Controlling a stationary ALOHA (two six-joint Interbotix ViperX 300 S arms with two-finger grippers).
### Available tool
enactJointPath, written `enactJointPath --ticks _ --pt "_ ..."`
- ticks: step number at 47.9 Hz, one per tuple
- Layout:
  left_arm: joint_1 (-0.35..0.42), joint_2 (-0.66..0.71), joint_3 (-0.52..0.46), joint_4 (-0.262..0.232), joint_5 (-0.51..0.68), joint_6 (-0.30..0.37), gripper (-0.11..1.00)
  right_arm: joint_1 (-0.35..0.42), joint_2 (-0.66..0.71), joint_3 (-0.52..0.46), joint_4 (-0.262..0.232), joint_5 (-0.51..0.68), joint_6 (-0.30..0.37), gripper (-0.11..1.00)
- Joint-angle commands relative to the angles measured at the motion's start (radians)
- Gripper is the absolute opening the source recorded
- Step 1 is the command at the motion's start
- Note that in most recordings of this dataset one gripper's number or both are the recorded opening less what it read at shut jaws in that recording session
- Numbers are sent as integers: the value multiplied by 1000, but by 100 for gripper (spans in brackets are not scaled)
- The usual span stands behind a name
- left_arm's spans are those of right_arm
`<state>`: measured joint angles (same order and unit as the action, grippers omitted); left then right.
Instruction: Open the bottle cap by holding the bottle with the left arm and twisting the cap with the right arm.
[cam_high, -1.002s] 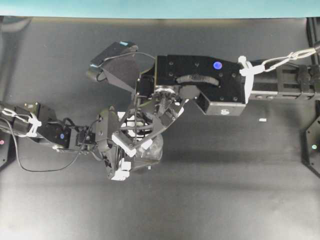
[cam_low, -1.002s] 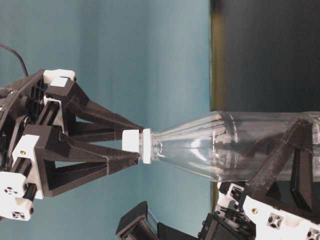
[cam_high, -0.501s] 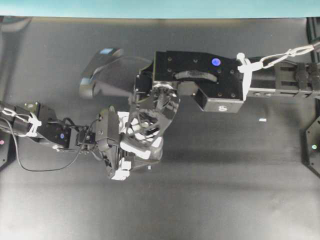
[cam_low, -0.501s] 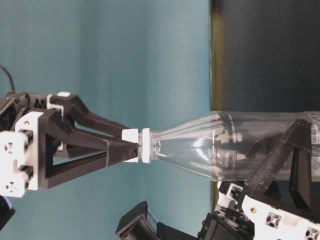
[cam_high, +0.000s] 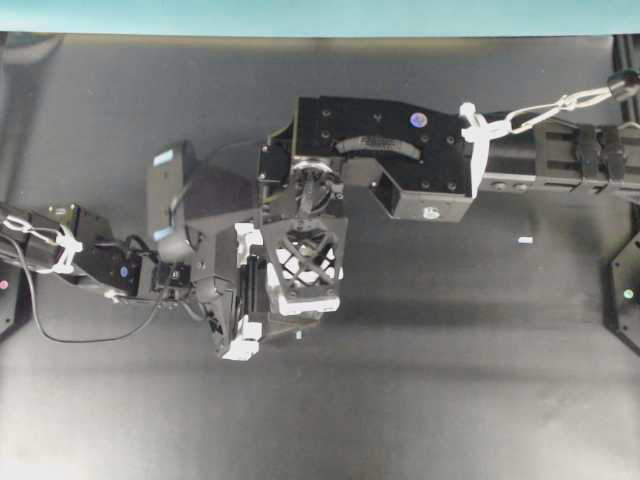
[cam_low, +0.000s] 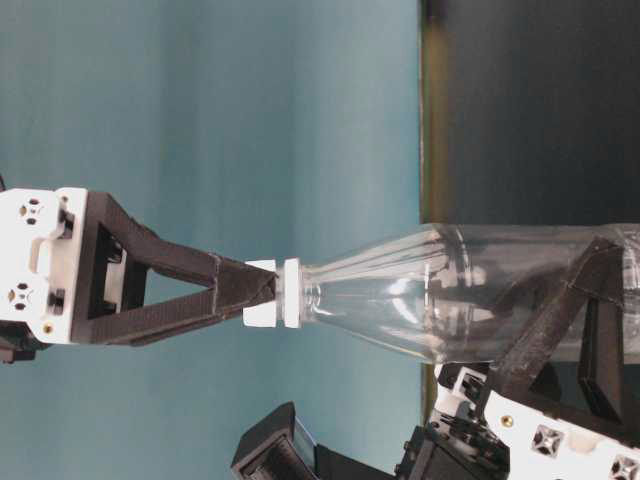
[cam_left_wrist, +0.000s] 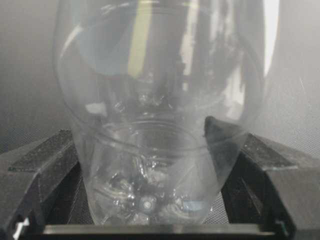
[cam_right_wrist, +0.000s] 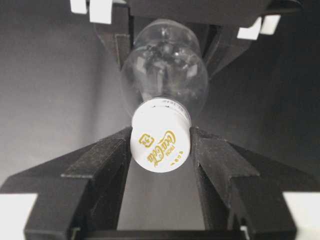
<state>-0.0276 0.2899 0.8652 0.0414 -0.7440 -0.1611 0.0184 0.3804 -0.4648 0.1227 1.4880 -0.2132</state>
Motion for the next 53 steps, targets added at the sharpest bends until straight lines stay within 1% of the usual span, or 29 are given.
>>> enactJointPath --ticks 1,6,12,18,24,28,37,53 --pt "-3 6 5 5 21 -2 83 6 -9 -15 2 -9 -55 36" --pt "-3 8 5 5 21 -2 83 21 -12 -8 2 -25 -161 36" --pt "-3 6 5 5 21 -2 83 37 -17 3 2 -74 -275 36" --pt "-3 8 8 5 21 -2 83 38 -25 21 9 -110 -324 36" --pt "-5 8 5 5 21 -2 83 37 -37 44 17 -121 -368 36" --pt "-3 6 5 5 23 -2 83 35 -46 66 17 -124 -385 36" --pt "-3 6 3 5 34 -2 83 35 -63 100 17 -121 -394 36" --pt "-2 8 5 5 46 -2 83 23 -72 117 12 -124 -377 36"
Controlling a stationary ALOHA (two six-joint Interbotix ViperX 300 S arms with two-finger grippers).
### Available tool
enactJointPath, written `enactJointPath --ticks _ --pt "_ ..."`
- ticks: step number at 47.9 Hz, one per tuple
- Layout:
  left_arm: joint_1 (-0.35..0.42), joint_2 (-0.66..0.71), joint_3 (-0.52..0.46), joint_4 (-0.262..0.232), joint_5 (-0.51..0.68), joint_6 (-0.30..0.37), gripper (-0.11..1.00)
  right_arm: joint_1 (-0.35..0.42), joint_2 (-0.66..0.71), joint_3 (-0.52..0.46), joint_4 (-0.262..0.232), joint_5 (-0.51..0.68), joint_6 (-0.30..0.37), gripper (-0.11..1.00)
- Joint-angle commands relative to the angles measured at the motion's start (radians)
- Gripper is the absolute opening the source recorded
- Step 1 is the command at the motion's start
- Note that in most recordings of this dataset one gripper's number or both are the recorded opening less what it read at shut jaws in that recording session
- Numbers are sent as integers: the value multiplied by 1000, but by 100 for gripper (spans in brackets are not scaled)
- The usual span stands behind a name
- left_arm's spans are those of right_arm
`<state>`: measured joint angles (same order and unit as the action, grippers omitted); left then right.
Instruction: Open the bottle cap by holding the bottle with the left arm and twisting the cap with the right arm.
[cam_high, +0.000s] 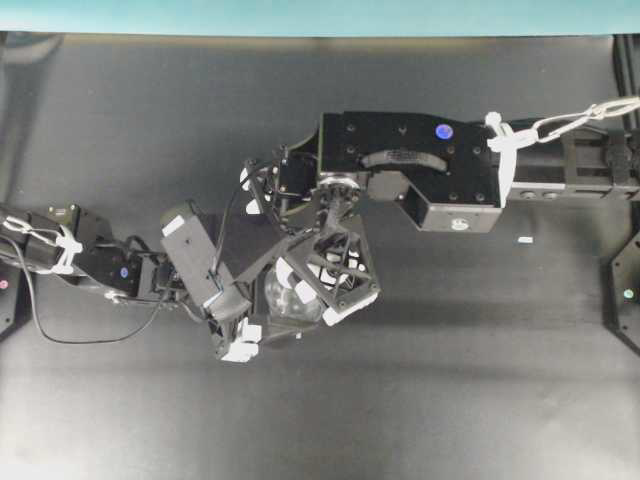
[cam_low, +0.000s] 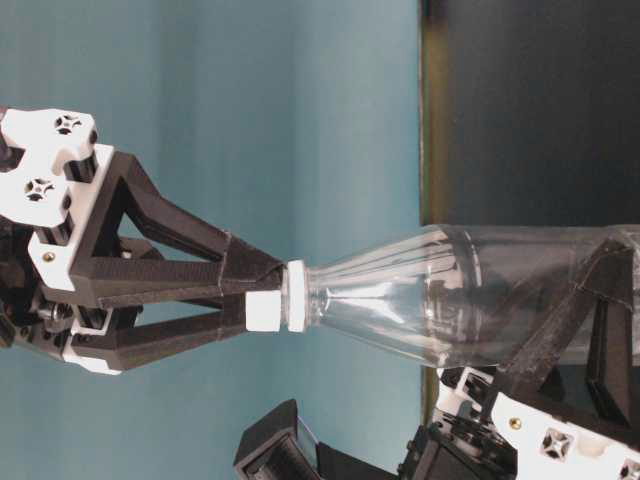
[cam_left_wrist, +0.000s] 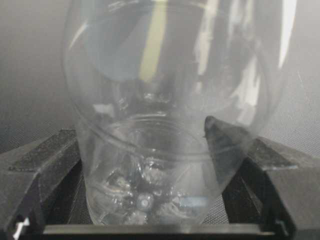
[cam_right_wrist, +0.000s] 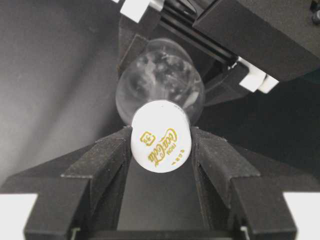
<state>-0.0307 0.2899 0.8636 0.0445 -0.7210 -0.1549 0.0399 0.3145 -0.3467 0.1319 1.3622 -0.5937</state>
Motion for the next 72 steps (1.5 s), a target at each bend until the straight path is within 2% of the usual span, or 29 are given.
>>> enactJointPath --ticks 1,16,17,23,27,42,48,58,65,72 --pt "2 6 6 2 23 -8 83 2 -6 -2 2 3 5 36" --pt "3 6 6 2 25 -8 83 -6 -23 14 3 -2 74 38" --pt "3 8 6 2 25 -8 83 -6 -25 14 3 -2 81 40" --pt "8 6 6 2 26 -8 83 -8 -40 14 5 -28 143 75" --pt "9 6 6 2 26 -8 83 -9 -57 15 5 -38 178 85" --pt "11 6 6 2 44 -8 83 -20 -175 40 5 -75 291 83" --pt "11 5 6 2 44 -8 83 -20 -249 91 5 -146 347 83" --pt "11 -3 6 2 44 -8 83 -20 -382 250 5 -345 425 83" --pt "11 -6 9 2 44 -6 83 -17 -482 405 5 -509 495 83" --pt "11 -8 11 2 44 -6 83 -15 -560 535 2 -664 525 82"
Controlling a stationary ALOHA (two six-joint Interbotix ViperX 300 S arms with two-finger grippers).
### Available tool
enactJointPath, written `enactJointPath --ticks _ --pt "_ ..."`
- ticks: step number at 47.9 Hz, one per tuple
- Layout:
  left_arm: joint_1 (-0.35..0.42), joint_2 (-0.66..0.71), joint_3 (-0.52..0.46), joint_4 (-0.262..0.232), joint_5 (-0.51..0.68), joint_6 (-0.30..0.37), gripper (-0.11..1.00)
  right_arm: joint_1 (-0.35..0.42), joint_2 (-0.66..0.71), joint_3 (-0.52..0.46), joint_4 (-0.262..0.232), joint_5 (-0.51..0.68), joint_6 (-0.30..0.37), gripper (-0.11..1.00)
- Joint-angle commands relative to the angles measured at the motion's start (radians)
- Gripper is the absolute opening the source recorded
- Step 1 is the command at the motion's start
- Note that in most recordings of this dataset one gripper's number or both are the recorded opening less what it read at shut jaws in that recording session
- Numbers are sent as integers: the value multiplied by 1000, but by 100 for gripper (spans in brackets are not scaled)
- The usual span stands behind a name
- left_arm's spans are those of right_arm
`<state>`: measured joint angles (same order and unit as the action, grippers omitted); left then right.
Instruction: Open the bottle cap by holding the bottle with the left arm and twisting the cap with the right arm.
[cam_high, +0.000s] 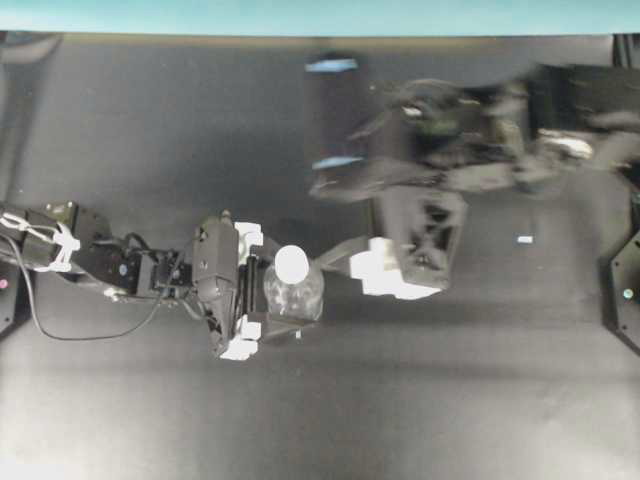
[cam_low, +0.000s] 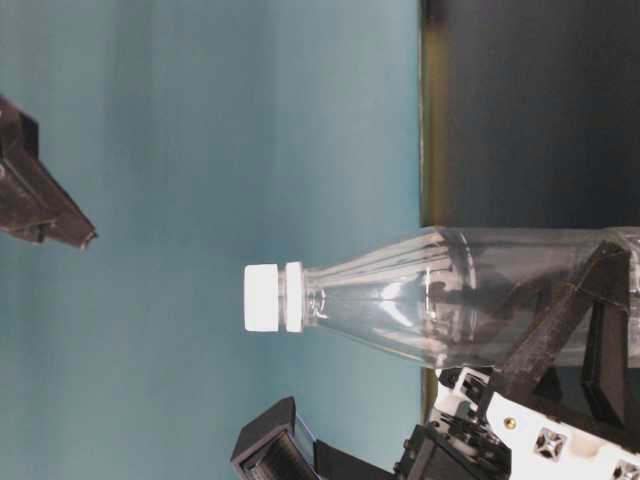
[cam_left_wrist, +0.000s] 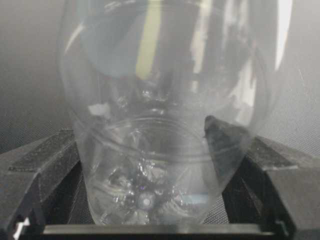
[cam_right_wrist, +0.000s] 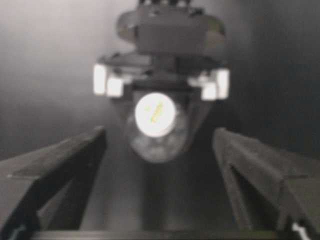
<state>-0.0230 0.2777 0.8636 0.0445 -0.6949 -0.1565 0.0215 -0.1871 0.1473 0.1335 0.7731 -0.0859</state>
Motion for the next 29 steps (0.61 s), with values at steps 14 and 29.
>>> enactJointPath --ticks 14,29 --pt "3 5 11 2 18 -3 83 2 -192 238 0 -241 17 80" --pt "3 5 9 2 18 -3 83 -3 -259 370 0 -387 17 80"
